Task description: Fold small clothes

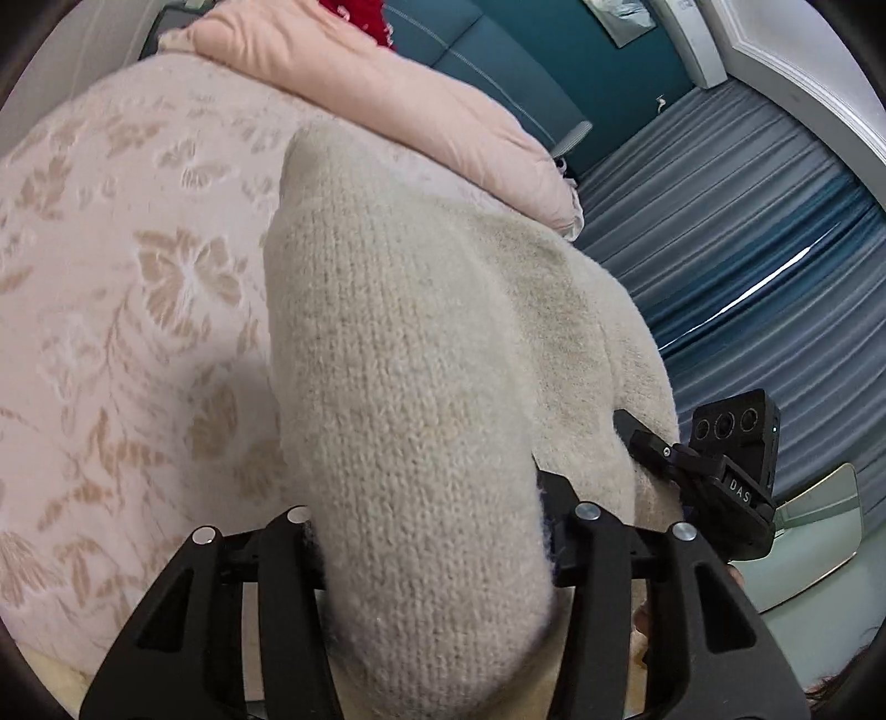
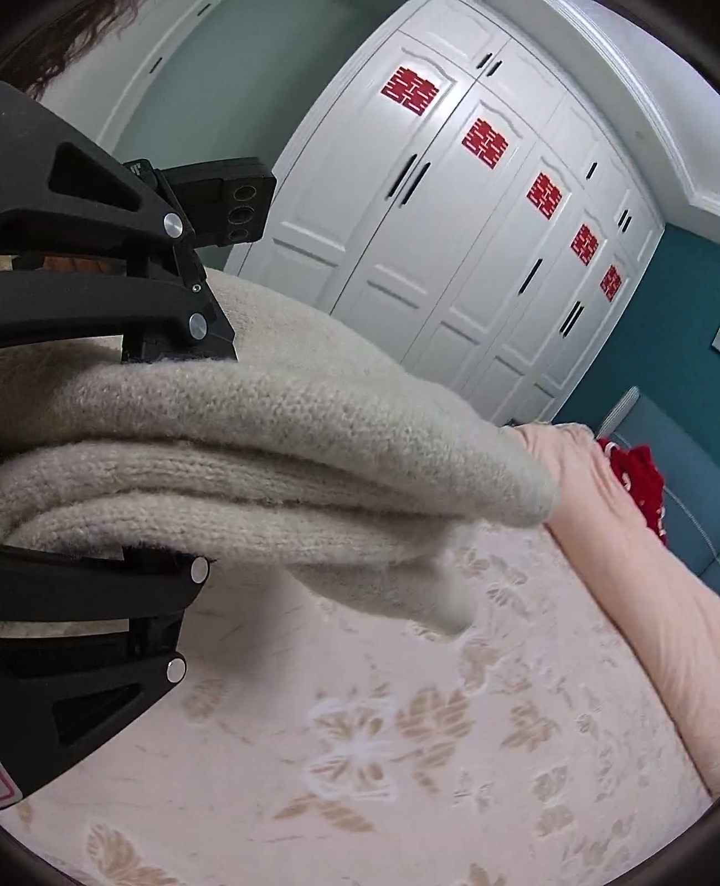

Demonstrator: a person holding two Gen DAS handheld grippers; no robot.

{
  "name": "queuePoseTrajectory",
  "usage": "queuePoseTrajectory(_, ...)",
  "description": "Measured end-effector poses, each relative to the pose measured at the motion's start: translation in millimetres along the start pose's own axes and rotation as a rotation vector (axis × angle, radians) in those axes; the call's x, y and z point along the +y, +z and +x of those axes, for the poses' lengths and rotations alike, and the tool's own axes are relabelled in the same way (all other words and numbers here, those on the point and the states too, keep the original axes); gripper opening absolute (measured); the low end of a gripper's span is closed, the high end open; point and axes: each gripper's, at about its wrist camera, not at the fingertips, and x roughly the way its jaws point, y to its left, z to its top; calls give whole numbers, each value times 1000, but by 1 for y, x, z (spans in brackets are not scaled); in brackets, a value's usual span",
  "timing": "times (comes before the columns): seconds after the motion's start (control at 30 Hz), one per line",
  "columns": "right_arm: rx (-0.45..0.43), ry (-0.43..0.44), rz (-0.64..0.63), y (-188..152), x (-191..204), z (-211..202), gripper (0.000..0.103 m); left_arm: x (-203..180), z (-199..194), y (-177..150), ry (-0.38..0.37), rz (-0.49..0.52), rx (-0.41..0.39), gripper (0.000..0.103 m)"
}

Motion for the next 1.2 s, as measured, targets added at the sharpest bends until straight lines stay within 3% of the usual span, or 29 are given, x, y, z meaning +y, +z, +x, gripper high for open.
queuePoseTrajectory(0.03, -1, -31, -4, 3, -5, 6, 46, -3, -1, 8, 17, 14, -8, 54)
queuePoseTrajectory(0.1, 5, -160, -25, 3, -27, 29, 58, 4, 9, 16, 116, 50, -16, 80)
queuePoseTrajectory(0.17, 18, -414, -45, -3, -61, 40, 58, 21, 31, 15, 295, 89, -30, 93)
queuePoseTrajectory(0.2, 27, -497, -26, -11, -73, 38, 51, 36, 43, 11, 374, 93, -6, 92)
queuePoseTrajectory(0.23, 20, -447, 7, -15, -77, 28, 39, 51, 50, 7, 446, 77, 38, 89)
queuePoseTrajectory(0.27, -2, -352, 33, -20, -76, 17, 20, 62, 47, 2, 472, 44, 61, 79)
queuePoseTrajectory(0.37, -5, -258, -35, -34, -46, 7, 16, 60, 21, -16, 381, -4, 13, 77)
queuePoseTrajectory(0.47, 101, -207, -94, -52, -30, 41, 15, 35, 23, -33, 334, 42, -14, 78)
queuePoseTrajectory(0.53, 205, -323, -147, -64, -46, 79, 9, 26, 53, -36, 367, 76, 20, 78)
queuePoseTrajectory(0.57, 243, -423, -159, -69, -66, 97, 5, 29, 72, -39, 416, 94, 58, 78)
queuePoseTrajectory(0.6, 270, -461, -123, -72, -87, 106, 0, 39, 90, -44, 469, 105, 94, 77)
queuePoseTrajectory(0.67, 234, -393, -7, -65, -96, 97, 0, 60, 114, -57, 556, 105, 161, 74)
queuePoseTrajectory(0.77, 178, -439, -160, -65, -51, 77, 0, 63, 101, -56, 531, 91, 116, 74)
queuePoseTrajectory(0.87, 267, -573, -232, -80, -68, 103, 0, 65, 102, -56, 541, 83, 120, 75)
queuePoseTrajectory(0.9, 269, -567, -205, -82, -73, 104, 0, 66, 104, -57, 542, 73, 125, 75)
queuePoseTrajectory(1.03, 163, -553, -204, -75, -35, 73, 1, 49, 97, -56, 592, 111, 111, 74)
queuePoseTrajectory(1.17, 77, -629, -250, -92, -6, 45, 9, 25, 77, -62, 618, 135, 70, 86)
queuePoseTrajectory(1.2, 66, -657, -241, -97, -4, 38, 15, 19, 72, -65, 619, 136, 60, 89)
